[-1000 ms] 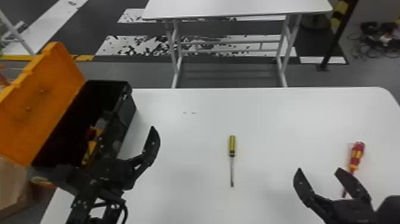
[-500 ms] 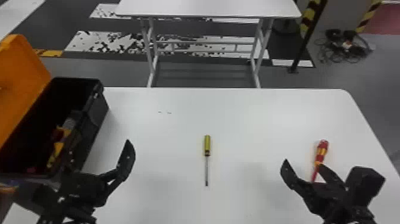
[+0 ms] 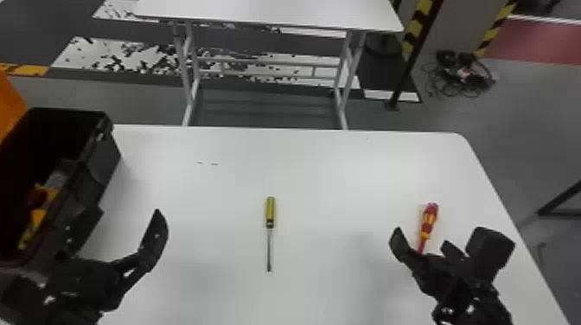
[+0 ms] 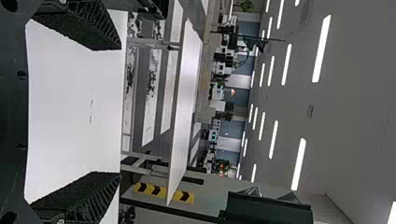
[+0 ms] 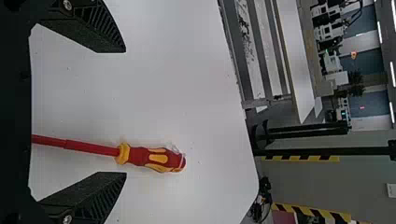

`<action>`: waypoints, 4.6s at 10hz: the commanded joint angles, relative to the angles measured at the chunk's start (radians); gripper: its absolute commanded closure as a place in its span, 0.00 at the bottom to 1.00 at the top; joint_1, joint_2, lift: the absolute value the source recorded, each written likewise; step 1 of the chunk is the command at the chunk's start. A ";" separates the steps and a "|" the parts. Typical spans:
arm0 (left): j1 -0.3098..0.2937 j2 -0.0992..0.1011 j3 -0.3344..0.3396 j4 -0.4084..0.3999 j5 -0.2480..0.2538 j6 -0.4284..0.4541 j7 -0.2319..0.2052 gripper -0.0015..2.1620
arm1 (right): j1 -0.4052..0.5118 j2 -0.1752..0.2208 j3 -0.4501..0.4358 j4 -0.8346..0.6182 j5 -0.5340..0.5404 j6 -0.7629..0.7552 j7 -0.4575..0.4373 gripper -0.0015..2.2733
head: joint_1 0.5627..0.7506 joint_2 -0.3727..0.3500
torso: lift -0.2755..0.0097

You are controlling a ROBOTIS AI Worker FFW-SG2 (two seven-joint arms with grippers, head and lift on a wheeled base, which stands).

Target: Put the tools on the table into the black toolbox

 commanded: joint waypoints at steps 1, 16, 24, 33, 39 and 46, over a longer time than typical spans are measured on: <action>-0.005 0.004 0.000 0.014 0.000 0.001 -0.002 0.01 | -0.027 0.001 -0.030 0.017 -0.015 0.031 -0.012 0.03 | 0.70 0.36 | 0.70; -0.026 0.014 -0.017 0.050 -0.008 0.010 -0.006 0.01 | -0.110 0.001 -0.027 0.070 -0.098 0.194 -0.162 0.69 | 0.70 0.30 | 0.70; -0.031 0.012 -0.020 0.029 -0.006 0.022 -0.009 0.01 | -0.065 0.001 -0.059 0.004 -0.098 0.173 -0.116 0.99 | 0.70 0.26 | 0.70; -0.112 0.004 -0.048 -0.149 0.196 0.580 -0.186 0.04 | 0.150 0.001 0.264 -0.163 0.211 -0.177 0.043 0.99 | 0.70 0.40 | 0.70; -0.215 0.003 -0.048 -0.166 0.411 0.949 -0.247 0.04 | 0.197 -0.003 0.450 -0.172 0.336 -0.260 0.085 0.99 | 0.70 0.46 | 0.70; -0.308 0.003 -0.114 -0.120 0.431 1.016 -0.236 0.04 | 0.200 -0.041 0.605 -0.196 0.407 -0.183 0.096 0.99 | 0.70 0.58 | 0.70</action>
